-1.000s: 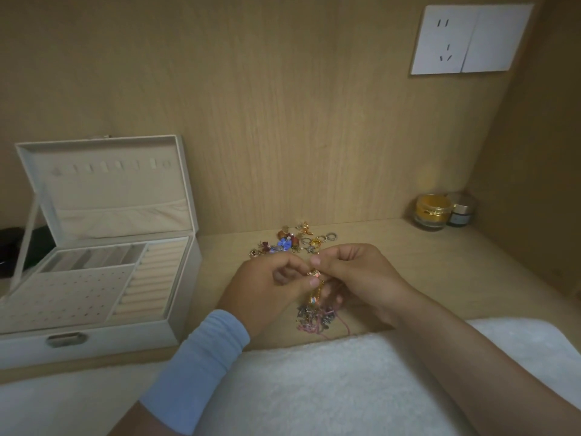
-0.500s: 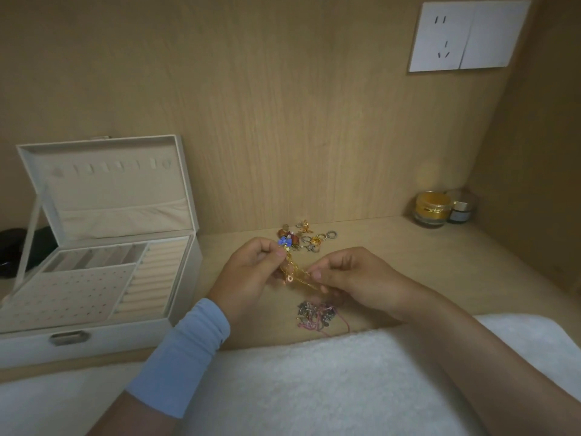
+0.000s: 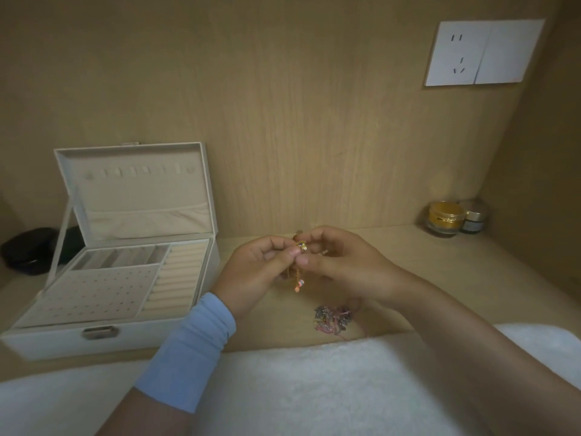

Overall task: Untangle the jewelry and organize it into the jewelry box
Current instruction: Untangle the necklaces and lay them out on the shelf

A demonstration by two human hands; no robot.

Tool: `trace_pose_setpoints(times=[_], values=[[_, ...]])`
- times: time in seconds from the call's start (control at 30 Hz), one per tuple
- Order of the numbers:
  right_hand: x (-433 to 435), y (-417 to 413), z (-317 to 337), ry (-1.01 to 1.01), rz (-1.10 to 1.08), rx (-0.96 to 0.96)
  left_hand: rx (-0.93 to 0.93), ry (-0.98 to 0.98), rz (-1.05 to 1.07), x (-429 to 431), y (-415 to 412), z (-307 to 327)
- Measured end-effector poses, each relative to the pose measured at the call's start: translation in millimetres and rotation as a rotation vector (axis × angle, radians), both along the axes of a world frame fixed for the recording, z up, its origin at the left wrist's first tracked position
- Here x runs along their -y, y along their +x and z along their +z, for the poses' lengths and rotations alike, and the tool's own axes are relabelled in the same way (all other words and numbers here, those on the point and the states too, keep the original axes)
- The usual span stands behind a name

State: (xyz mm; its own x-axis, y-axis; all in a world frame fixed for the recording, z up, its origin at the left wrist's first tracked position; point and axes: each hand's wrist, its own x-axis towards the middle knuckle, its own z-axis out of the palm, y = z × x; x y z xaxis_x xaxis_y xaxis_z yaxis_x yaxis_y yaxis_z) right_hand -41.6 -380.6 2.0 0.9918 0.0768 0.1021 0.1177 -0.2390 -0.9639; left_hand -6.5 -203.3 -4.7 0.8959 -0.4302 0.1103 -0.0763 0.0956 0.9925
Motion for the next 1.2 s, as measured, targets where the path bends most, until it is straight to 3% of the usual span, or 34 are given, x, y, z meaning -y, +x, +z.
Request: trace_pose_setpoints(times=[0.3, 0.5, 0.73, 1.03, 1.2], values=[[-13.4, 31.2, 28.7, -0.101, 0.111, -0.001, 0.075, 0.218, 0.036, -36.3, 12.7, 10.7], [-21.3, 40.5, 19.0, -0.007, 0.093, -0.063, 0.116, 0.338, 0.055, -43.9, 18.7, 8.7], [-21.2, 41.9, 12.4, -0.068, 0.162, -0.106, 0.113, 0.363, 0.041, -40.1, 18.0, 8.5], [-18.4, 36.0, 17.4, -0.146, 0.288, -0.123, -0.041, 0.31, -0.041, -35.2, 15.5, 15.0], [-14.7, 37.3, 18.4, -0.108, 0.258, -0.138, 0.098, 0.432, -0.083, -39.4, 10.5, 17.8]])
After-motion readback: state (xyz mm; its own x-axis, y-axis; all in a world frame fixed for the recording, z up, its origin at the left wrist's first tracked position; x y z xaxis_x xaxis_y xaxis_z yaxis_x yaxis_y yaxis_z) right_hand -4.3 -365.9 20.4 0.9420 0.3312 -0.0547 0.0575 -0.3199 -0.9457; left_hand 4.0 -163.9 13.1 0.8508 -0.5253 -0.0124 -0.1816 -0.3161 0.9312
